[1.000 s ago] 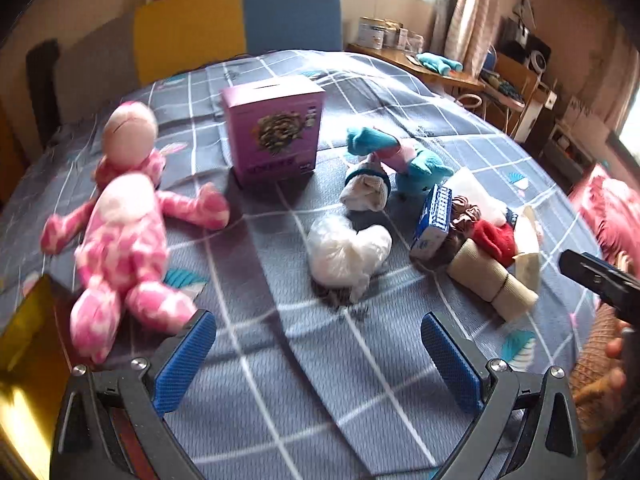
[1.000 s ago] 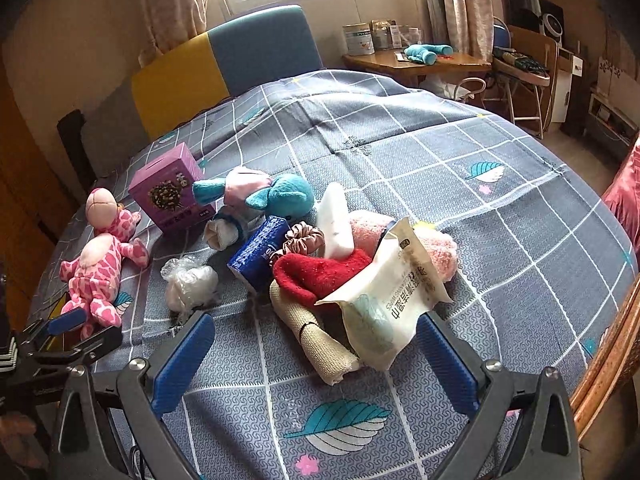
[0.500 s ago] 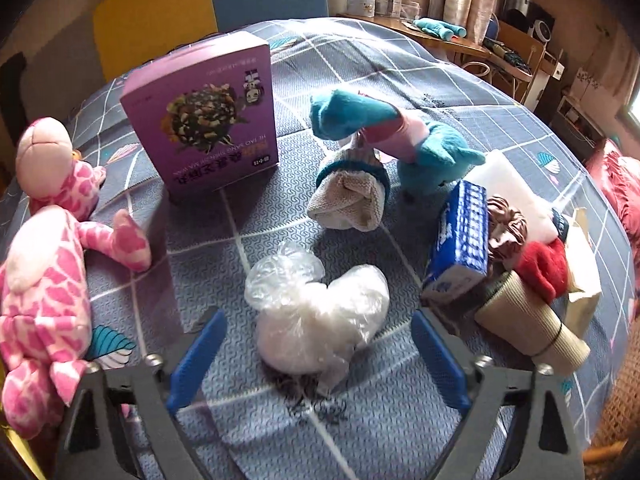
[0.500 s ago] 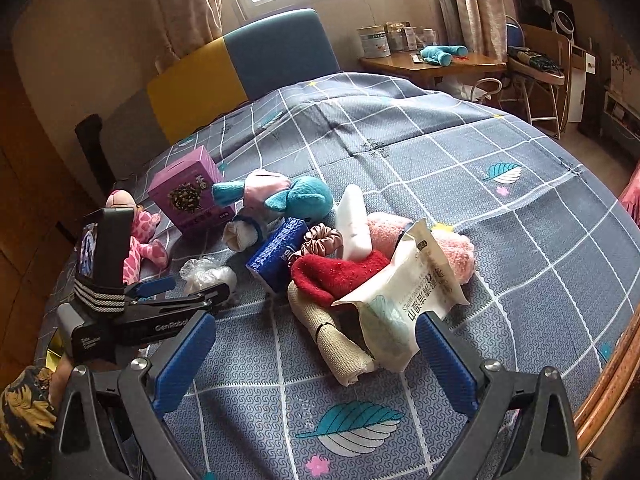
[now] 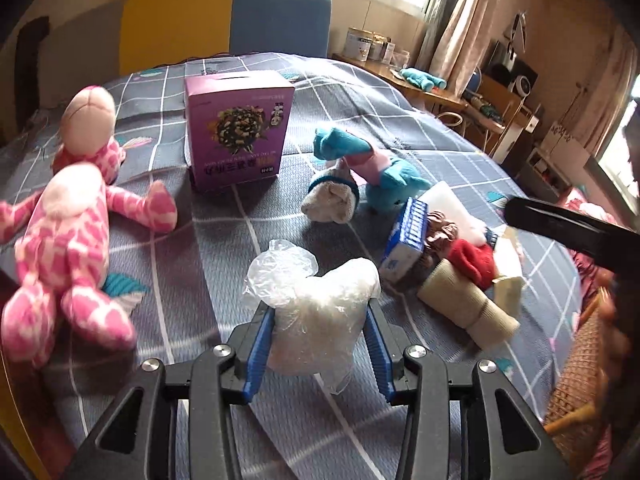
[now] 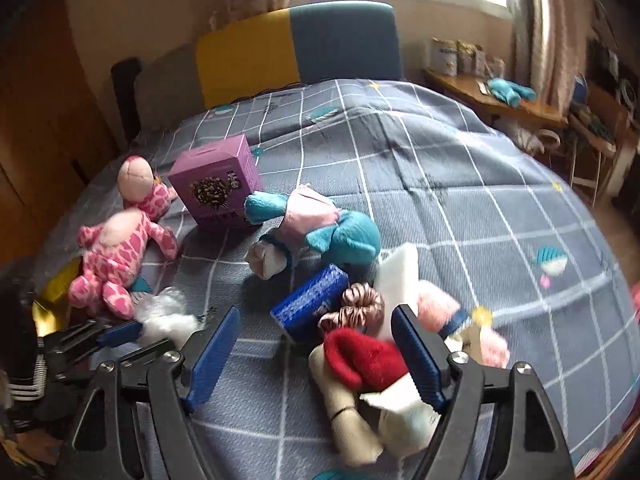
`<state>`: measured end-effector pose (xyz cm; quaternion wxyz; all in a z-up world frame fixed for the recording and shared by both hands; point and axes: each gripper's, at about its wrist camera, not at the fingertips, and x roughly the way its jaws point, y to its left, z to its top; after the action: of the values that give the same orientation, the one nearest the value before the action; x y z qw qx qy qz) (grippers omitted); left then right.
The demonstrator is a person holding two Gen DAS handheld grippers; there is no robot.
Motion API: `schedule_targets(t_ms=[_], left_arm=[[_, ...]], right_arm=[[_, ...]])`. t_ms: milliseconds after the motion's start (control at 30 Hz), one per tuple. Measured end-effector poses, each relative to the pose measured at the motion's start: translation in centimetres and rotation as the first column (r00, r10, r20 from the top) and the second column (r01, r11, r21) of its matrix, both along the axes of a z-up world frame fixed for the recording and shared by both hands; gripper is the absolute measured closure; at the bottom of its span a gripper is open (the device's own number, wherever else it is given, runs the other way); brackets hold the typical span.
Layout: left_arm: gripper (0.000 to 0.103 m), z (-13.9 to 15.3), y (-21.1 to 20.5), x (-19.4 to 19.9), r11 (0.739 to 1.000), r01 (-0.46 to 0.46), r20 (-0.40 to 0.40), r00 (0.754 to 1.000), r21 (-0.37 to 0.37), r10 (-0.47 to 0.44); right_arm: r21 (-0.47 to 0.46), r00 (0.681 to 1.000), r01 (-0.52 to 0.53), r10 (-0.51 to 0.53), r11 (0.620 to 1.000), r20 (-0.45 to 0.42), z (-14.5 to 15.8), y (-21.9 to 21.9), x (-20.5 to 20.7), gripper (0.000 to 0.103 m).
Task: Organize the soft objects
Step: 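Carry the plastic bundle into the gold tray with left gripper while right gripper grasps blue-pink plush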
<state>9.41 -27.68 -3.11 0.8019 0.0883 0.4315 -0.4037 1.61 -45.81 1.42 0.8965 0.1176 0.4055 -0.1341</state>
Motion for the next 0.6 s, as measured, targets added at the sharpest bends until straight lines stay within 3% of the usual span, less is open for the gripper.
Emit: schedule_targets(t_ms=[200,333,533,600], left_arm=[[0.058,0.9,3.1,-1.2,0.998,-0.033,-0.014,0.999,-0.044,0.033],[0.058,1.5,4.7,-1.7,0.997,-0.053,-0.007,0.999,-0.058,0.053],[0.058,1.8,5.7,-2.2,0.996,-0.059,-0.024,0.998,-0.073,0.057],[0.058,1.8,5.8,-2.2,0.995,-0.061,-0.034,0.998,-0.083,0.058]], right_arm=[[-0.225,0.977,-0.159,0.121,0.961,-0.174,-2.7,-1.0,7.2,0.023],[-0.282,0.946,-0.264,0.191,0.922,-0.261,-4.7,-1.2,10.8,0.023],[-0.375,0.889,-0.402,0.259,0.835,-0.377,-7.2,-0.3,14.4,0.024],[-0.385,0.869,-0.443,0.282,0.809,-0.407,-8.0,-0.1,15.0,0.030]])
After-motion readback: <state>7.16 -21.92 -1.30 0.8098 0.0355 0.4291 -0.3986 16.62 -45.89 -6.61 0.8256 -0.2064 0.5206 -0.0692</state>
